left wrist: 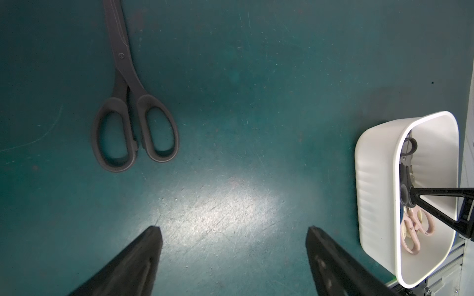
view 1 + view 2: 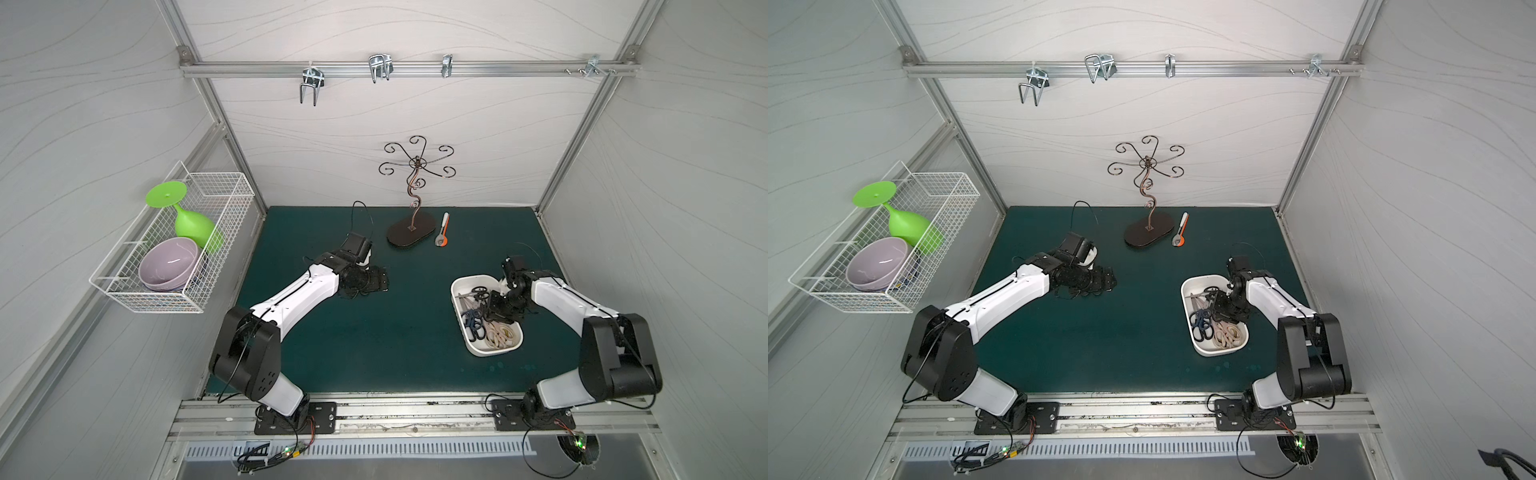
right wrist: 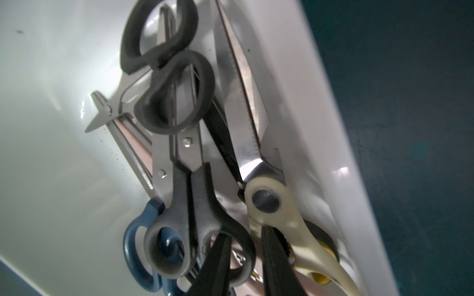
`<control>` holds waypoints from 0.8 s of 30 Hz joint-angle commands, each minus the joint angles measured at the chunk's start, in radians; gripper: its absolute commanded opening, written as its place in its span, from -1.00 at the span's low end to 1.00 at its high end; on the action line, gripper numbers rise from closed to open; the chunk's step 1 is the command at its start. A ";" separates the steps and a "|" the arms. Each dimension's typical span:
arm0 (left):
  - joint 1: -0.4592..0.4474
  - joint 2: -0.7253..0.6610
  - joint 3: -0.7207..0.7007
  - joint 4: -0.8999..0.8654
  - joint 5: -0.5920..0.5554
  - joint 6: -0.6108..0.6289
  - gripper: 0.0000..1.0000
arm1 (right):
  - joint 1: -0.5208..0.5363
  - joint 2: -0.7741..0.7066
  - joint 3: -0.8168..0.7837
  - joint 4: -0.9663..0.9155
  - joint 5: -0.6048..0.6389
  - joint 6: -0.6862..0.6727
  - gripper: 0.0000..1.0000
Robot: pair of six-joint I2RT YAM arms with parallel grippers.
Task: Take the scissors out of the storage box
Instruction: Pick up the scissors from the storage box.
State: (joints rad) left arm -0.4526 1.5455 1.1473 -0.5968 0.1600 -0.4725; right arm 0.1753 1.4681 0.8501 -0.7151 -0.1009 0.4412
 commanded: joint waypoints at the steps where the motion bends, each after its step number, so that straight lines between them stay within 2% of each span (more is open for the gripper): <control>1: 0.000 -0.021 -0.002 0.007 -0.012 -0.002 0.85 | 0.012 0.013 -0.008 -0.010 0.029 0.011 -0.59; 4: 0.000 -0.019 -0.008 0.018 0.004 -0.010 0.85 | 0.012 -0.011 0.009 -0.033 0.030 0.013 -0.64; 7: 0.001 -0.015 -0.013 0.037 0.025 -0.021 0.85 | 0.011 -0.048 0.031 -0.060 0.035 0.011 -0.83; 12: 0.001 -0.003 -0.006 0.060 0.060 -0.039 0.85 | 0.010 -0.103 0.061 -0.103 0.043 0.008 -0.94; 24: 0.007 0.013 0.017 0.091 0.157 -0.095 0.84 | 0.010 -0.192 0.061 -0.218 0.000 -0.019 -0.94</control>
State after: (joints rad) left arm -0.4519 1.5455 1.1343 -0.5465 0.2646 -0.5396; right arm 0.1829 1.3163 0.9024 -0.8589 -0.0875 0.4362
